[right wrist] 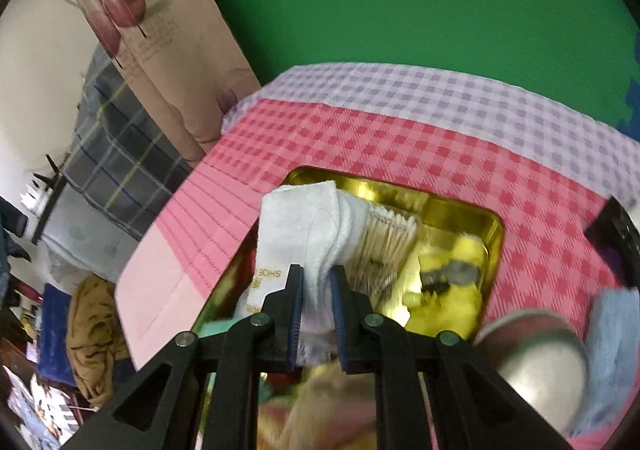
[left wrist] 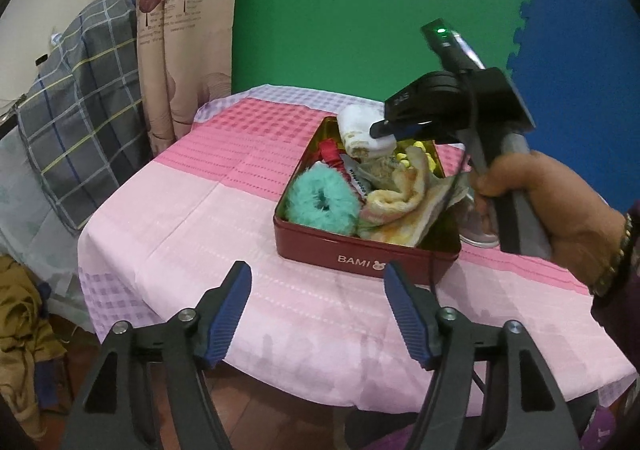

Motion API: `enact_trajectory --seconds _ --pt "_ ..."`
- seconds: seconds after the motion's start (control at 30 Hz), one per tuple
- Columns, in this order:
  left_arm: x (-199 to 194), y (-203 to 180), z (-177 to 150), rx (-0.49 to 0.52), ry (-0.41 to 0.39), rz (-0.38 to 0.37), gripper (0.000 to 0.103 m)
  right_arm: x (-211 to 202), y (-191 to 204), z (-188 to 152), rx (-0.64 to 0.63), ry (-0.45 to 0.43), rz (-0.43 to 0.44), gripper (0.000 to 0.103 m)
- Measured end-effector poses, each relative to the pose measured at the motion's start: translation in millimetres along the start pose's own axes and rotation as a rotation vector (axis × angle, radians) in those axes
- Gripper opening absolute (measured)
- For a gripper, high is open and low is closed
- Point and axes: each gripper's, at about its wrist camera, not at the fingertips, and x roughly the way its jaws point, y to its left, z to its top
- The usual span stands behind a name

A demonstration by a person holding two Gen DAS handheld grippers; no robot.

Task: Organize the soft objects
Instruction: 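Lower the white socks into the tin and open the right tool, then reach the left tool to the blue towel and grasp it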

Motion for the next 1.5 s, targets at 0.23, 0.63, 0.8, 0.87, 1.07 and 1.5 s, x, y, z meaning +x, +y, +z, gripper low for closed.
enact_trajectory --seconds 0.23,0.63,0.8,0.87,1.07,1.5 --pt "4 6 2 -0.015 0.007 0.026 0.072 36 5 9 -0.042 0.040 -0.077 0.017" --pt "13 17 4 -0.008 0.022 0.080 0.075 5 -7 4 0.033 -0.070 -0.050 0.043" --pt "16 19 3 -0.004 0.040 0.090 0.076 -30 -12 -9 0.045 -0.154 -0.045 0.047" --pt "15 17 3 0.005 0.038 0.094 0.078 -44 -14 -19 0.038 -0.185 -0.051 0.051" --pt "14 7 0 0.063 0.037 0.118 0.080 -97 -33 -66 0.027 -0.289 -0.108 0.056" --pt "16 -10 -6 0.160 0.046 0.164 0.084 -200 -191 -189 0.186 -0.315 -0.485 0.062"
